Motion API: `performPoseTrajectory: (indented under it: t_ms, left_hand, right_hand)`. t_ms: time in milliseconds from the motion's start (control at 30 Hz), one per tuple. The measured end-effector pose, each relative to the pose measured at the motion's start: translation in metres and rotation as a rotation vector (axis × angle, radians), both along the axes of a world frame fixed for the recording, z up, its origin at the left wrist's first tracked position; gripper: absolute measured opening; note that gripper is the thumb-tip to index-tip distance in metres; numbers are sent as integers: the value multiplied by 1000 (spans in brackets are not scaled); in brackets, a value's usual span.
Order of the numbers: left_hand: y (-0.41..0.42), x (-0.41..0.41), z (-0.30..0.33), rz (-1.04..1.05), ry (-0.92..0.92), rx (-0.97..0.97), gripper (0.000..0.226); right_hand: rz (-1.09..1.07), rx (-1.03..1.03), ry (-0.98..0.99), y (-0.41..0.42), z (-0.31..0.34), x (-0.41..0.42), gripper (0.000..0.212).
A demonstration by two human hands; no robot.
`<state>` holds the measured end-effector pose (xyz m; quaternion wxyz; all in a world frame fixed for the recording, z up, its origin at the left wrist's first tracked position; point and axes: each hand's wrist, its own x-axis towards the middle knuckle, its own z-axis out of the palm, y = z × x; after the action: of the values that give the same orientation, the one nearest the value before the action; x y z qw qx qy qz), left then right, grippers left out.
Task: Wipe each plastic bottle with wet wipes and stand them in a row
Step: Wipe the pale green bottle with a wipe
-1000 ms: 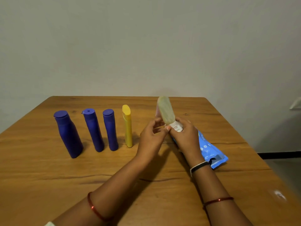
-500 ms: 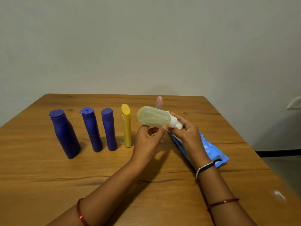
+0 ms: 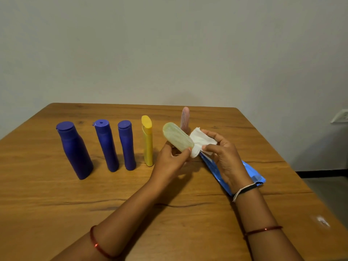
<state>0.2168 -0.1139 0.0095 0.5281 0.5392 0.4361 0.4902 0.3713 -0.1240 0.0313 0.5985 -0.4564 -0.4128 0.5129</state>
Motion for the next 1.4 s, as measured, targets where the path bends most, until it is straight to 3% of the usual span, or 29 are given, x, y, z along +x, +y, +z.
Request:
performPoseTrajectory:
  t_ms: [133, 567, 733, 867, 1000, 1100, 1200, 1400]
  left_hand:
    - [0, -2, 4, 1, -21, -18, 7]
    - [-2, -8, 6, -177, -12, -145, 25]
    - [0, -10, 10, -14, 50, -73, 37]
    - [0, -10, 6, 81, -36, -129, 32]
    - [-1, -7, 6, 59, -295, -299, 27]
    - [2, -7, 3, 19, -410, -437, 20]
    - [3, -9, 3, -13, -511, -462, 14]
    - [4, -15, 11, -20, -662, -548, 15]
  right_hand:
    - [43, -46, -21, 2, -4, -3, 44]
    - [-26, -79, -86, 6, -21, -15, 31]
    - [-124, -129, 50, 11, -24, -11, 14]
    - [-416, 57, -291, 8, -21, -9, 7]
    - [-547, 337, -480, -1, -14, -15, 12]
    - [-508, 532, -679, -4, -17, -18, 31]
    - [-403, 598, -830, -3, -25, -24, 45]
    - [-227, 717, -1005, -8, -32, -32, 47]
